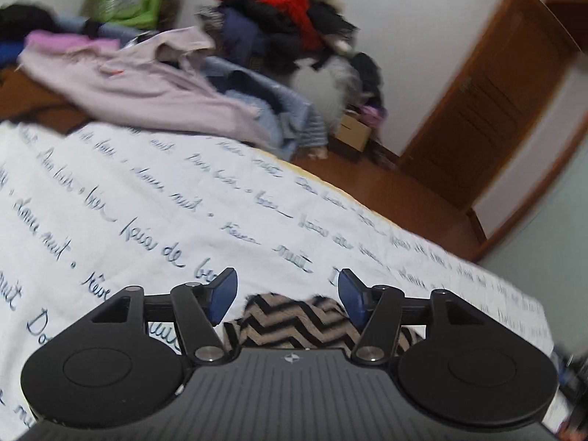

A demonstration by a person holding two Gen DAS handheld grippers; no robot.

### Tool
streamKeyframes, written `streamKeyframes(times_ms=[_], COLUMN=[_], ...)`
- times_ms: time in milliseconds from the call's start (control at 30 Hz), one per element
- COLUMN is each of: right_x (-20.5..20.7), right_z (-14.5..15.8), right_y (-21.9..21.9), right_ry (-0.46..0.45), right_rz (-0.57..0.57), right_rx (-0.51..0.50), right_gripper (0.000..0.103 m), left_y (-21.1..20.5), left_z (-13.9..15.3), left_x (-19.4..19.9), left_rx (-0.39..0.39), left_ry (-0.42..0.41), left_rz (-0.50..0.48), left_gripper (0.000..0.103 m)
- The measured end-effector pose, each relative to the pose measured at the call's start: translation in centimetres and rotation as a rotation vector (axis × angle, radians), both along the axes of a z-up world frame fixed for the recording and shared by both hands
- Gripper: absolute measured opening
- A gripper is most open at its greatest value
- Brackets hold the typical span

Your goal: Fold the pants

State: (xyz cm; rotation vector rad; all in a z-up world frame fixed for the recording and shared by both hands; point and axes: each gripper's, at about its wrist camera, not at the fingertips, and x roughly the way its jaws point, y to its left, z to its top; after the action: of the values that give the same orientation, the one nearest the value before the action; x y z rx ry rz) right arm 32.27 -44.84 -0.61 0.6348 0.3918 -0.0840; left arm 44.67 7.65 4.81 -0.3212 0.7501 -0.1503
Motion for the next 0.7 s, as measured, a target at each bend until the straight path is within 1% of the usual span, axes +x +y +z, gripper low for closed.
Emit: streamKeyframes(times_ms=[33,67,100,167,200,233,267,300,333,367,433,467,500,567,633,700], right_x=[0.0,0.3,1.0,3.0,3.8,4.4,4.9,5.4,5.6,5.7,5.1,4.8,4.4,3.9,4.4,5.4], right_z=[0.3,0.6,0.6,-0.2,-0.9,-1.5,-2.0,-2.4,-2.6,-2.6,-2.1,-1.8,-1.4,-0.6,-0.3,-0.5], right_y=[0.2,0.7,1.5,3.2,4.1,5.1,5.7,6.0,5.7,5.2,4.2,3.8,3.6,4.7,6.9,10.1], right_ry=[-0.017,-0.013,0.020,0.138,0.191,0.241,0.273,0.291,0.302,0.306,0.297,0.283,0.253,0.209,0.231,0.263], right_rz=[0.050,0.116,0.199,0.372,0.405,0.410,0.403,0.377,0.322,0.245,0.134,0.123,0.150,0.276,0.424,0.539], right_rx=[0.004,0.011,0.018,0.038,0.025,-0.016,-0.055,-0.086,-0.104,-0.113,-0.087,-0.074,-0.068,-0.086,-0.124,-0.149], right_gripper=[0.057,0.057,0.057,0.055,0.055,0.055,0.055,0.055,0.055,0.055,0.055,0.057,0.057,0.057,0.057,0.057], left_y=[-0.7,-1.8,-2.7,-5.0,-6.2,-7.4,-8.5,-9.2,-9.6,-9.5,-8.2,-7.3,-6.5,-5.7,-6.0,-6.9], left_z=[0.0,-0.3,-0.6,-1.5,-2.2,-2.7,-3.2,-3.8,-4.2,-4.5,-4.3,-4.0,-3.7,-3.1,-2.6,-2.2], left_x=[-0.2,-0.1,-0.1,-0.1,-0.1,-0.2,-0.2,-0.1,0.1,0.4,0.9,0.9,0.8,0.5,0.1,-0.3], left_rx=[0.017,0.030,0.040,0.079,0.124,0.187,0.265,0.326,0.370,0.383,0.357,0.335,0.317,0.291,0.294,0.311], left_ry=[0.004,0.020,0.045,0.107,0.129,0.140,0.138,0.136,0.142,0.151,0.156,0.146,0.132,0.111,0.099,0.080], left_rz=[-0.044,-0.089,-0.136,-0.224,-0.248,-0.259,-0.256,-0.241,-0.217,-0.194,-0.128,-0.091,-0.068,-0.066,-0.072,-0.071], left_gripper=[0.062,0.062,0.062,0.063,0.063,0.063,0.063,0.064,0.064,0.065,0.065,0.065,0.065,0.065,0.065,0.065])
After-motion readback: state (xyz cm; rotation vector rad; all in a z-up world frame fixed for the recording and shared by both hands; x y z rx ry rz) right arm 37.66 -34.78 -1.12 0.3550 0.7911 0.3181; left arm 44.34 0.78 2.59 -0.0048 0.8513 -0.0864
